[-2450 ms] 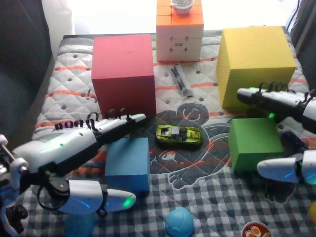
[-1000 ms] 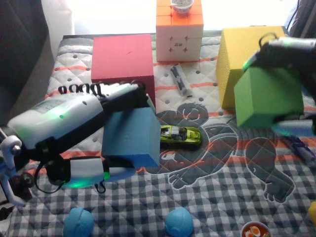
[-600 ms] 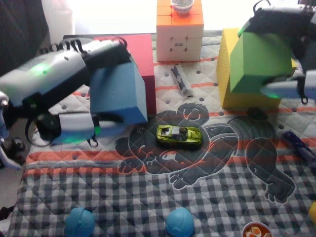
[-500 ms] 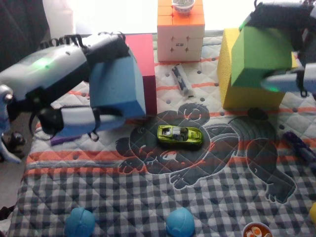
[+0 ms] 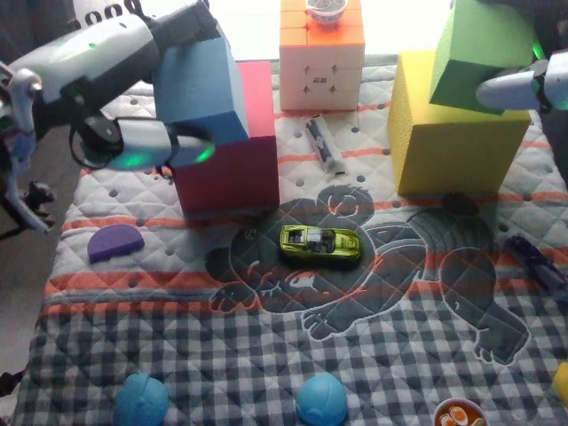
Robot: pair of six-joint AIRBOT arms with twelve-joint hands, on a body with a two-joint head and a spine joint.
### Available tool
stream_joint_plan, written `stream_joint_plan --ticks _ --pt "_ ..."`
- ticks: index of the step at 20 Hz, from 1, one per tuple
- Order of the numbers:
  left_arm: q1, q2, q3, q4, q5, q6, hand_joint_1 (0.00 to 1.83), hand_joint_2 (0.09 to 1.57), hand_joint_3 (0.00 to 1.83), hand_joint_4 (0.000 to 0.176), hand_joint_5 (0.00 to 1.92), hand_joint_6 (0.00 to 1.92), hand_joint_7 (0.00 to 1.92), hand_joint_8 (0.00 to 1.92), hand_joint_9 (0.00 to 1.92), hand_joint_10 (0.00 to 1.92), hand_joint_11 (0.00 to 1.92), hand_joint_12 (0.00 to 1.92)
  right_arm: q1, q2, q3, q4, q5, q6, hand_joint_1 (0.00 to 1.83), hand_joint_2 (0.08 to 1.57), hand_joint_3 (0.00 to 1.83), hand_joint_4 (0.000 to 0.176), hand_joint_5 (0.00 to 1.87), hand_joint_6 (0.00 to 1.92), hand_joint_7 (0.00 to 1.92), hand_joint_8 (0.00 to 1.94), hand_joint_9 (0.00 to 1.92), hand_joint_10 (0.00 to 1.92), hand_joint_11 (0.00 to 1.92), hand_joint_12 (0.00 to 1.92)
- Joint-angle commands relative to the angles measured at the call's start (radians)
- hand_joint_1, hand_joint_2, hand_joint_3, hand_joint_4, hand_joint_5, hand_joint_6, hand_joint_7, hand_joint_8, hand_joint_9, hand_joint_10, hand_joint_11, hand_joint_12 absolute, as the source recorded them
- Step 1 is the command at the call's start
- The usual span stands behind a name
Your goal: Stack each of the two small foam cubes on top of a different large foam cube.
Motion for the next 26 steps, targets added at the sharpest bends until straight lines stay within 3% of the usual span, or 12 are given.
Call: stream_joint_plan --ticks 1,7,9,11,13,14,15,17,19,20,21,26 --pt "-0.027 -0.003 0.017 0.000 -0.088 -0.002 1.23 1.19 0.00 0.000 0.10 1.14 0.18 0.64 0.00 1.06 0.00 1.79 0.019 0.002 0.013 0.012 0.084 0.005 1.30 1.29 0.00 0.000 0.46 1.49 0.71 1.51 0.71 1.62 0.65 1.92" --pt "-0.051 -0.084 0.082 -0.175 -0.019 0.203 1.19 1.18 0.00 0.000 0.27 0.52 0.35 0.72 0.24 1.21 0.12 1.82 0.043 -0.016 0.038 0.143 -0.004 0.005 1.31 1.30 0.00 0.000 0.45 1.54 0.66 1.53 0.71 1.64 0.63 1.92" --pt "-0.040 -0.096 0.087 -0.181 -0.016 0.203 1.09 1.20 0.00 0.000 0.20 0.13 0.14 0.16 0.02 0.66 0.00 1.56 0.043 -0.021 0.041 0.146 -0.013 0.005 1.16 1.33 0.00 0.000 0.47 1.57 0.69 1.58 0.53 1.62 0.51 1.92" --pt "-0.036 -0.103 0.089 -0.184 -0.016 0.203 1.04 1.16 0.00 0.000 0.16 0.02 0.05 0.01 0.03 0.15 0.00 1.05 0.043 -0.021 0.041 0.146 -0.018 0.005 1.13 1.17 0.00 0.000 0.13 0.89 0.22 1.07 0.16 1.45 0.02 1.92" --pt "-0.039 -0.103 0.086 -0.181 -0.020 0.203 0.83 1.11 0.00 0.118 0.06 0.01 0.00 0.00 0.00 0.00 0.00 0.23 0.043 -0.021 0.037 0.145 -0.019 0.005 0.93 1.14 0.00 0.060 0.00 0.09 0.01 0.27 0.01 0.83 0.00 1.68" --pt "-0.038 -0.101 0.081 -0.174 -0.027 0.203 0.80 1.10 0.00 0.154 0.02 0.01 0.00 0.00 0.00 0.00 0.00 0.05 0.043 -0.021 0.034 0.144 -0.019 0.005 0.86 1.12 0.00 0.082 0.00 0.02 0.00 0.05 0.00 0.57 0.00 1.56" --pt "-0.037 -0.096 0.075 -0.169 -0.033 0.203 0.77 1.09 0.00 0.159 0.00 0.00 0.00 0.00 0.00 0.00 0.00 0.01 0.043 -0.021 0.033 0.144 -0.019 0.005 0.81 1.11 0.00 0.084 0.00 0.00 0.00 0.01 0.00 0.38 0.00 1.46" --pt "-0.037 -0.080 0.057 -0.156 -0.054 0.203 0.74 1.07 0.00 0.175 0.00 0.00 0.00 0.00 0.00 0.00 0.00 0.00 0.047 -0.021 0.023 0.144 -0.012 0.005 0.74 1.01 0.00 0.167 0.00 0.00 0.00 0.00 0.00 0.02 0.00 1.08" --pt "-0.041 -0.063 0.039 -0.138 -0.079 0.203 0.68 1.05 0.00 0.176 0.00 0.00 0.00 0.00 0.00 0.00 0.00 0.00 0.047 -0.012 0.003 0.144 0.009 0.005 0.64 0.97 0.00 0.176 0.00 0.00 0.00 0.00 0.00 0.00 0.00 0.93" --pt "-0.044 -0.054 0.029 -0.128 -0.092 0.203 0.63 1.05 0.00 0.176 0.00 0.00 0.00 0.00 0.00 0.00 0.00 0.00 0.048 -0.001 -0.006 0.143 0.019 0.005 0.60 1.01 0.00 0.176 0.00 0.00 0.00 0.00 0.00 0.00 0.00 0.19" --pt "-0.045 -0.046 0.022 -0.121 -0.106 0.203 0.59 1.06 0.00 0.176 0.00 0.00 0.00 0.00 0.00 0.00 0.00 0.00 0.051 0.008 -0.014 0.138 0.030 0.005 0.57 1.01 0.00 0.176 0.00 0.00 0.00 0.00 0.00 0.00 0.00 0.04" --pt "-0.044 0.040 -0.066 -0.049 -0.234 0.201 0.51 1.02 0.00 0.176 0.00 0.00 0.00 0.00 0.00 0.00 0.00 0.00 0.059 0.090 -0.104 0.103 0.150 0.005 0.54 1.03 0.00 0.176 0.00 0.00 0.00 0.00 0.00 0.00 0.00 0.00"
